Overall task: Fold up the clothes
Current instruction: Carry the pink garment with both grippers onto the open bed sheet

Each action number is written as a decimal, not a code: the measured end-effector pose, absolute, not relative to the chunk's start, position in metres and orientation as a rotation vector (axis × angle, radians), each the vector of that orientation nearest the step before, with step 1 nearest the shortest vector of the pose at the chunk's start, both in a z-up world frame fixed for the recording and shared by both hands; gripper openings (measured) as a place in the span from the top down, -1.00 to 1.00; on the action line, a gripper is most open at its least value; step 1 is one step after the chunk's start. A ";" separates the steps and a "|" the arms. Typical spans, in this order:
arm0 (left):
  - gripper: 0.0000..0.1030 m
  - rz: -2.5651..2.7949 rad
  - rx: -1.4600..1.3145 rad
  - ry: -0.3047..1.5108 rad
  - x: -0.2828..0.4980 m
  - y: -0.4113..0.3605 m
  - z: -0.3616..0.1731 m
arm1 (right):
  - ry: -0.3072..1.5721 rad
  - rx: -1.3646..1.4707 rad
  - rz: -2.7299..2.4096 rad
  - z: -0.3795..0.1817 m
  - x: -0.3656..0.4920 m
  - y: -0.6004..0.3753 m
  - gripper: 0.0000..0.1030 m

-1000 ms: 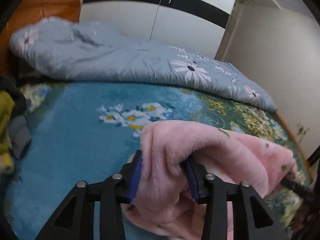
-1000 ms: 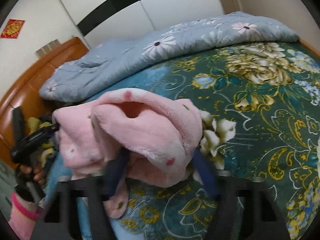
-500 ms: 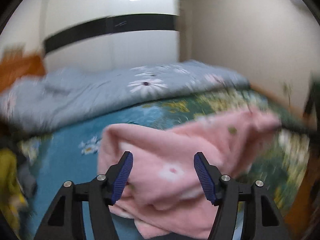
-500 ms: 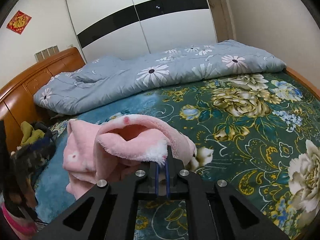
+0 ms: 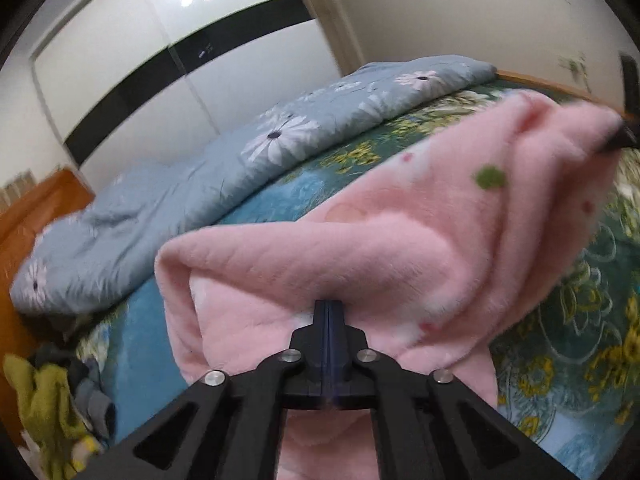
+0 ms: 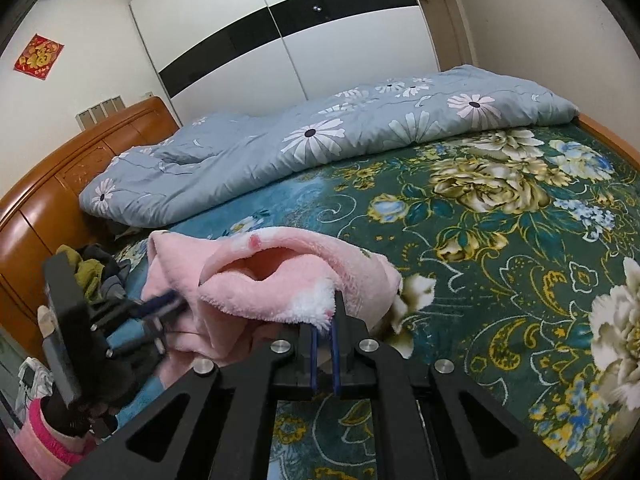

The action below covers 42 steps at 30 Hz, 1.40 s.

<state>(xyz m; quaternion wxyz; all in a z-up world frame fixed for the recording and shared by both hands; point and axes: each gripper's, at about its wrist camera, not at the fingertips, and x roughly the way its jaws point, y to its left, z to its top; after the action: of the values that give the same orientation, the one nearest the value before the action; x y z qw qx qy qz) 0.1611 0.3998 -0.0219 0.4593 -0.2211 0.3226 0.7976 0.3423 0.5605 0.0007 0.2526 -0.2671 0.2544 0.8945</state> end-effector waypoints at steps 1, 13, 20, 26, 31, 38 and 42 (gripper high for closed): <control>0.99 1.976 -0.553 0.770 0.158 0.399 -0.019 | 0.687 -0.727 2.435 0.001 0.343 0.559 0.90; 0.85 1.929 -0.526 0.539 0.150 0.373 0.019 | 0.691 -0.715 2.439 0.006 0.350 0.552 0.90; -0.13 1.812 -0.431 0.655 0.196 0.402 0.003 | 0.659 -0.711 2.471 0.015 0.350 0.541 0.89; -0.13 1.791 -0.435 0.711 0.208 0.418 -0.006 | 0.652 -0.720 2.483 0.015 0.351 0.536 0.90; -0.14 1.769 -0.464 0.692 0.209 0.418 -0.005 | 0.703 -0.704 2.487 0.011 0.355 0.541 0.89; -0.22 1.748 -0.443 0.757 0.228 0.418 -0.019 | 0.740 -0.697 2.485 0.007 0.361 0.544 0.89; -0.22 1.766 -0.460 0.761 0.225 0.422 -0.025 | 0.739 -0.701 2.488 0.005 0.362 0.544 0.89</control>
<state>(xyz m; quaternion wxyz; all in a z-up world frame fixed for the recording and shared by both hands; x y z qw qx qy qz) 0.2254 0.4224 -0.0248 0.5498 -0.1945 0.3214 0.7460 0.3619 0.5438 0.0053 0.2244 -0.2542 0.2677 0.9019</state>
